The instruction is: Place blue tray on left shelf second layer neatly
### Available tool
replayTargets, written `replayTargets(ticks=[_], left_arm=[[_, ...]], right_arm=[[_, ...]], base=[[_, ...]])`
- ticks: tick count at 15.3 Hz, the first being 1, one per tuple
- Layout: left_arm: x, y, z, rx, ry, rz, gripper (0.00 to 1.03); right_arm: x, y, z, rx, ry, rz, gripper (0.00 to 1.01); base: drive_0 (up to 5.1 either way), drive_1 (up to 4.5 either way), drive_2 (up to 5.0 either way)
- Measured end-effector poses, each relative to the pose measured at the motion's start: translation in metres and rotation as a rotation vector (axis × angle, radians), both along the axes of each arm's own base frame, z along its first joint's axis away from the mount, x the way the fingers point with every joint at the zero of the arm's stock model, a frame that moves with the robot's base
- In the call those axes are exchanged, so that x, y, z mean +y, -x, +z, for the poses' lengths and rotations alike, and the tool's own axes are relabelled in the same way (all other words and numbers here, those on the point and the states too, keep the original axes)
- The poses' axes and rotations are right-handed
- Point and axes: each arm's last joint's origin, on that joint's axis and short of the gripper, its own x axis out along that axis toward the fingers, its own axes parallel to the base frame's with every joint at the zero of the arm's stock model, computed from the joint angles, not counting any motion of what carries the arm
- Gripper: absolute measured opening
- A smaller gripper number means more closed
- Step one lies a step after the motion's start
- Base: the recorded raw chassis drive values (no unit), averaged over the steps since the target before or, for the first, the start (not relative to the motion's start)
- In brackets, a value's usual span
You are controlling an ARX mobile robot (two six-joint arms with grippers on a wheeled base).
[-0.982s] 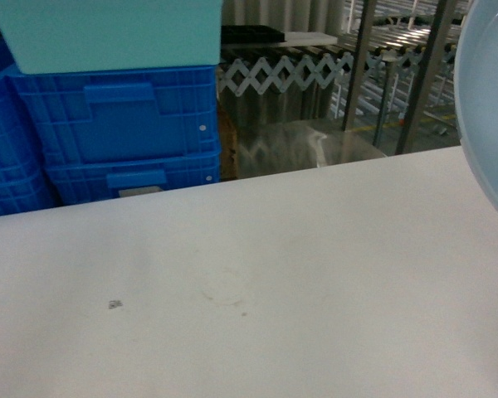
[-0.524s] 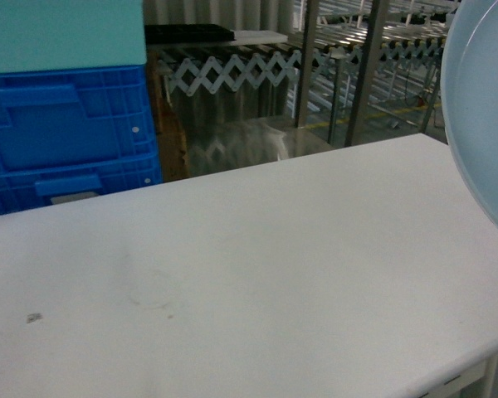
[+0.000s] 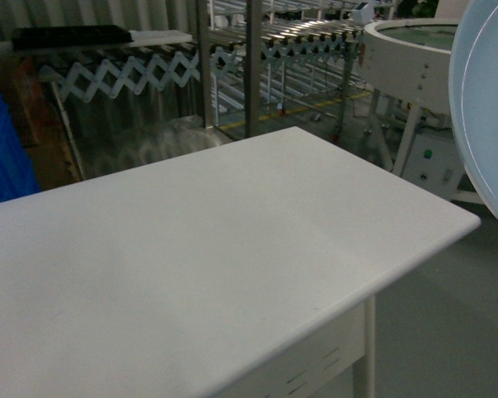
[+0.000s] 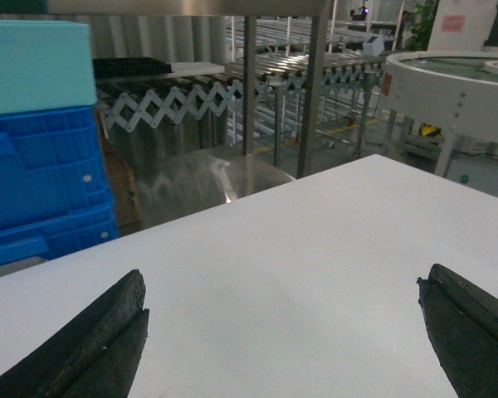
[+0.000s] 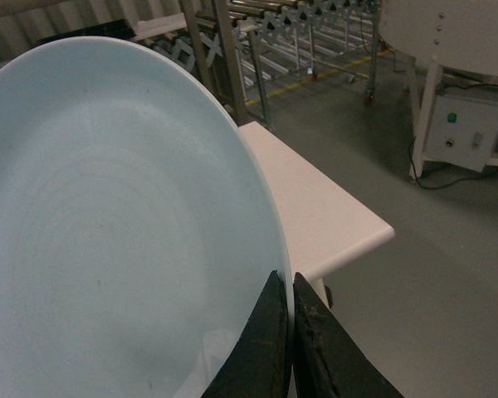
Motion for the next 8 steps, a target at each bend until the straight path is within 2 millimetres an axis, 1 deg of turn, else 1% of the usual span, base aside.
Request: replayTargets(ticks=[7, 8], left_arm=[[0.0, 0.0, -0.0001, 0.001, 0.0, 0.0, 0.98], [0.0, 0.0, -0.0001, 0.002, 0.0, -0.001, 0.98]], right_arm=[[0.0, -0.0001, 0.0001, -0.001, 0.0, -0.001, 0.02], [0.0, 0.0, 0.0001, -0.001, 0.0, -0.001, 0.02]], base=[[3.4, -3.04, -4.8], [3.3, -3.65, -3.6]])
